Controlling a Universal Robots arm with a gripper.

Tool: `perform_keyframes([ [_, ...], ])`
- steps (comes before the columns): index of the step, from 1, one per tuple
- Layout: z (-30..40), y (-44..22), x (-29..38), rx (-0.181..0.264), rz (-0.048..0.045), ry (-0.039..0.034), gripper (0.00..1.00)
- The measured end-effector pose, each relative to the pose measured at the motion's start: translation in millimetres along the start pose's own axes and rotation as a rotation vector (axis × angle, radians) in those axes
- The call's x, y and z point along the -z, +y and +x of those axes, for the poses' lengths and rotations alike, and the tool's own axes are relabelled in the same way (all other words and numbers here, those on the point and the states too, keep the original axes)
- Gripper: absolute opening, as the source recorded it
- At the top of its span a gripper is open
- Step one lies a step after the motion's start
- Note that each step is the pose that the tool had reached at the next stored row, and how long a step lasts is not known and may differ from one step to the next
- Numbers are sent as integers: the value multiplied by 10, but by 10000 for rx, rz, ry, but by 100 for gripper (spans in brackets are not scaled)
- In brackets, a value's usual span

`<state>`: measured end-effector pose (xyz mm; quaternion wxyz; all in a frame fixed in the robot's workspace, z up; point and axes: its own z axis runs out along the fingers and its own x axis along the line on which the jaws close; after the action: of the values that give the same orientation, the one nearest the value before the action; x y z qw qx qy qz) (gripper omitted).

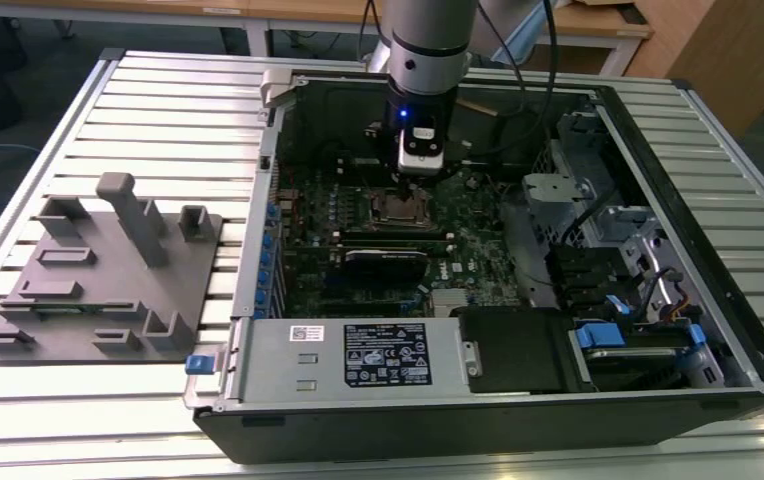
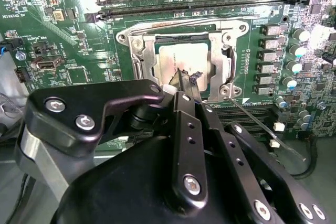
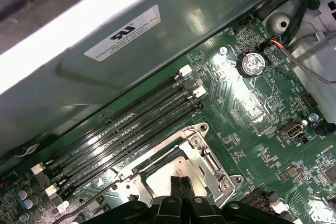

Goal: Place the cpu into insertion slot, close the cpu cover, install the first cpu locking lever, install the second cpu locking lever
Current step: 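Close the cpu cover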

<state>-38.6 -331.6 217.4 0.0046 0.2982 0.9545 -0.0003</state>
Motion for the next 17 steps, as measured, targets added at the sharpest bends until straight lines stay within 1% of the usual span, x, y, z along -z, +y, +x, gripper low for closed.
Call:
perform_keyframes([
  [5,0,0,0,74,-2,0,10],
  [13,0,0,-1,855,-33,18,10],
  [17,0,0,0,896,-33,19,10],
])
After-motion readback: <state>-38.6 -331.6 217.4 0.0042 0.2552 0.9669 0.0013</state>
